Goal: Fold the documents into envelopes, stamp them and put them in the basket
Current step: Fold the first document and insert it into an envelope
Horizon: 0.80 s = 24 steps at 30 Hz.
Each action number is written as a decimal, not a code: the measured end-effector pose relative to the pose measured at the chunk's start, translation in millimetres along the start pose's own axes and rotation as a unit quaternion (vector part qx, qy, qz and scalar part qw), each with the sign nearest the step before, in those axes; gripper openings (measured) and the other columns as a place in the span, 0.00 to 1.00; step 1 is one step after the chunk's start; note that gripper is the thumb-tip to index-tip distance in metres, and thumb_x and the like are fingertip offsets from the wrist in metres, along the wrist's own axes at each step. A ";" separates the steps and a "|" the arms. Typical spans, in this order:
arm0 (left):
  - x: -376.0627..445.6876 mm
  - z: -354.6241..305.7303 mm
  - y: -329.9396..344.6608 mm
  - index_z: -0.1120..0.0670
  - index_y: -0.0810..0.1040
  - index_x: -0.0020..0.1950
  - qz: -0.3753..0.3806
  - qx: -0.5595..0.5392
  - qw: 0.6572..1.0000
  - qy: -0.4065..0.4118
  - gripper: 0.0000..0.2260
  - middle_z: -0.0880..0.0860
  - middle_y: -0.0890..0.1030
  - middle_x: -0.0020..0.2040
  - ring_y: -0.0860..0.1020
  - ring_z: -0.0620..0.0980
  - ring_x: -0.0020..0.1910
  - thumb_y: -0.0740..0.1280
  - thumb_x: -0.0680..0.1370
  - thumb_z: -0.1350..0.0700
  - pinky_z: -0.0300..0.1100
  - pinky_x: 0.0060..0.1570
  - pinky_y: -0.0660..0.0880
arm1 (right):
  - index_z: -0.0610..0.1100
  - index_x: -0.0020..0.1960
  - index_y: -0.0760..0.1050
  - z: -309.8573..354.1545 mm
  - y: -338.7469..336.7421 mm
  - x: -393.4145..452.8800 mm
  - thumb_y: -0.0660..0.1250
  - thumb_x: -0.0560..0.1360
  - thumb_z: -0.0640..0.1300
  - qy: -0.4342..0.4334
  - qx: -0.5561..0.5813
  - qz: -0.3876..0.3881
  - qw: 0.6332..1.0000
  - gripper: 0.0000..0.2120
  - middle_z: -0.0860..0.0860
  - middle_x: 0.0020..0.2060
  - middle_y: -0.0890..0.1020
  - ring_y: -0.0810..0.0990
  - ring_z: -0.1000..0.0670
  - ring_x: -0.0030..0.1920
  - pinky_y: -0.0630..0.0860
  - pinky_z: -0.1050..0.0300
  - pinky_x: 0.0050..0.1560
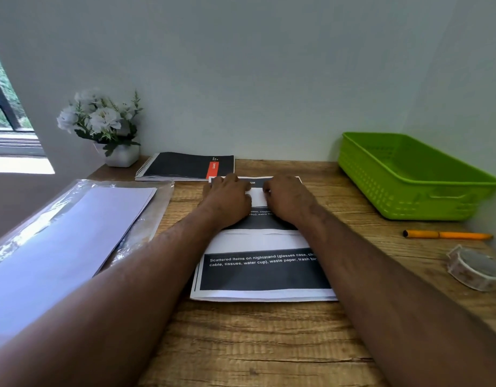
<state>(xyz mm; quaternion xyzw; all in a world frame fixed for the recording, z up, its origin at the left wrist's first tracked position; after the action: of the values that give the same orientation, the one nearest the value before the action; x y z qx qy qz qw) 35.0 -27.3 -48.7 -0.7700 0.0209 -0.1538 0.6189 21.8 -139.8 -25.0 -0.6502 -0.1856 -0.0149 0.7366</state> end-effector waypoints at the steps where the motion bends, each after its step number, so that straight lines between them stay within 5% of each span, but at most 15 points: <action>1: 0.6 1.4 1.6 0.49 0.70 0.69 0.003 -0.001 1.000 0.003 0.17 0.56 0.68 0.68 0.66 0.61 0.68 0.56 0.80 0.51 0.55 0.67 0.63 | 0.41 0.56 0.79 7.4 2.1 -0.6 0.58 0.75 0.36 -0.008 -0.008 0.009 1.000 0.14 0.41 0.54 0.78 0.77 0.40 0.55 0.73 0.52 0.51; 11: -0.8 -0.6 3.8 0.52 0.71 0.67 0.016 0.002 1.000 0.014 0.17 0.56 0.69 0.64 0.67 0.63 0.63 0.52 0.81 0.51 0.54 0.63 0.67 | 0.43 0.66 0.71 27.5 17.3 1.8 0.56 0.80 0.41 -0.009 -0.060 0.063 0.996 0.16 0.44 0.64 0.69 0.70 0.41 0.64 0.69 0.46 0.61; 16: 7.0 3.8 11.4 0.51 0.69 0.67 0.020 0.018 1.000 0.016 0.33 0.55 0.70 0.64 0.68 0.60 0.65 0.38 0.71 0.41 0.57 0.63 0.66 | 0.44 0.69 0.68 24.6 16.8 0.4 0.58 0.79 0.44 0.001 -0.079 0.073 0.994 0.18 0.45 0.66 0.68 0.68 0.41 0.66 0.67 0.46 0.63; 20: 9.9 8.1 15.5 0.51 0.67 0.70 0.022 0.031 0.999 0.015 0.37 0.55 0.70 0.66 0.67 0.59 0.67 0.37 0.67 0.41 0.59 0.62 0.66 | 0.47 0.68 0.71 21.3 14.9 0.7 0.61 0.77 0.45 0.029 -0.101 0.060 0.993 0.19 0.46 0.64 0.69 0.69 0.41 0.64 0.68 0.47 0.60; 24: 3.0 4.2 10.1 0.53 0.66 0.71 0.029 0.005 1.000 -0.002 0.24 0.56 0.68 0.67 0.66 0.62 0.66 0.48 0.77 0.47 0.58 0.65 0.65 | 0.40 0.68 0.69 4.0 9.7 -6.0 0.59 0.76 0.42 0.090 -0.111 0.057 0.988 0.21 0.43 0.67 0.68 0.67 0.40 0.66 0.66 0.47 0.64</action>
<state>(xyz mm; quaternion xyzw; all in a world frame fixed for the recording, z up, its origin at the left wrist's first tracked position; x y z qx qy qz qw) 40.6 -26.3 -58.5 -0.7663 0.0411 -0.1349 0.6268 17.7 -135.7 -35.7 -0.7337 -0.0783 -0.0518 0.6730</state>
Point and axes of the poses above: each hand's wrist, its own x-axis towards the middle knuckle, its own y-axis out of the palm, z = x × y, the point moved 7 cm from there along x, towards the middle knuckle
